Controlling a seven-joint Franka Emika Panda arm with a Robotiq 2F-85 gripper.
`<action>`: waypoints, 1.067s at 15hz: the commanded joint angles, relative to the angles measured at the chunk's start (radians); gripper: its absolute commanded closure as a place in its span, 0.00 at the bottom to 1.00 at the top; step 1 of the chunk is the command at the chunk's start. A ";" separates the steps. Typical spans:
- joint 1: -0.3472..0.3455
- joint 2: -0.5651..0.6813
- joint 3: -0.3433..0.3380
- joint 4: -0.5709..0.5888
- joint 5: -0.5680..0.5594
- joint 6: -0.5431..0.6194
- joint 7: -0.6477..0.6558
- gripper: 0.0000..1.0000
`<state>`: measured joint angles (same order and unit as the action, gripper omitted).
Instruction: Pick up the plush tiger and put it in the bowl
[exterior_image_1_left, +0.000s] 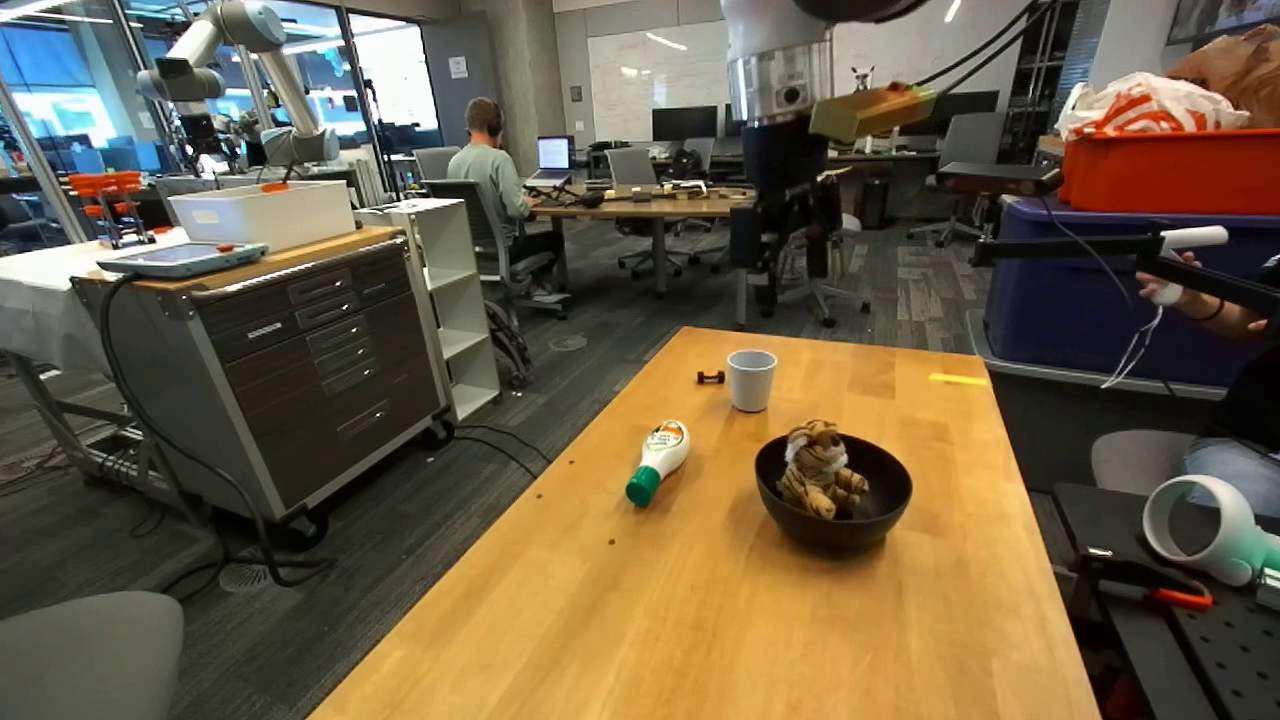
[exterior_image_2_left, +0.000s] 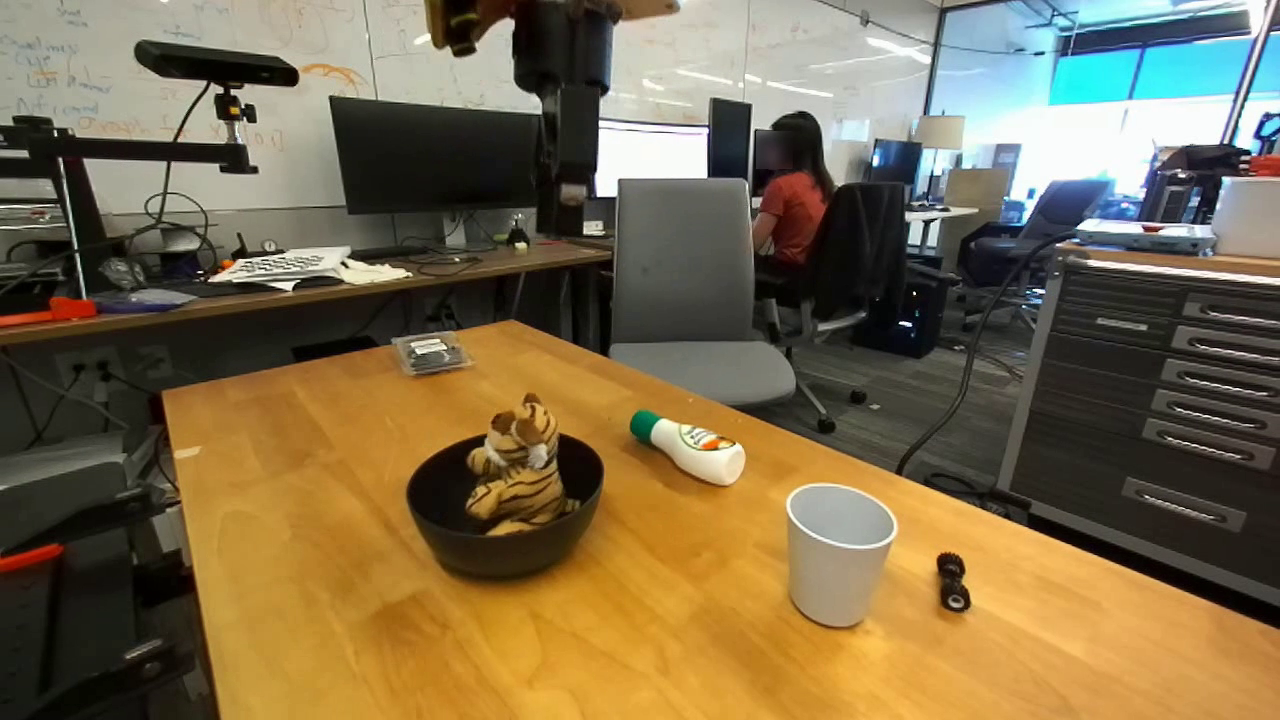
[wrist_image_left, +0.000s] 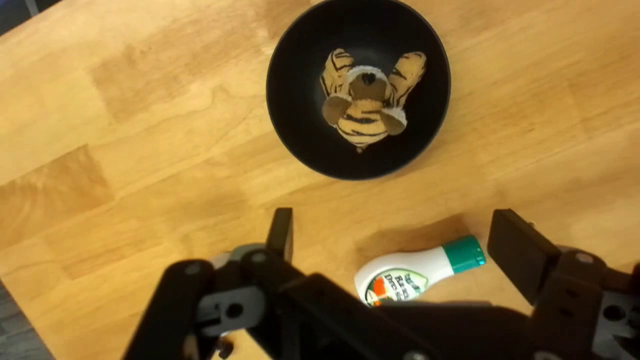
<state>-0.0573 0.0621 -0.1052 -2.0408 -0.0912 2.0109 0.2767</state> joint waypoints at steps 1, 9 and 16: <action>-0.003 -0.143 0.016 -0.054 0.026 0.023 -0.088 0.00; -0.007 -0.237 0.023 -0.066 0.059 -0.006 -0.210 0.00; -0.006 -0.249 0.022 -0.084 0.060 -0.006 -0.223 0.00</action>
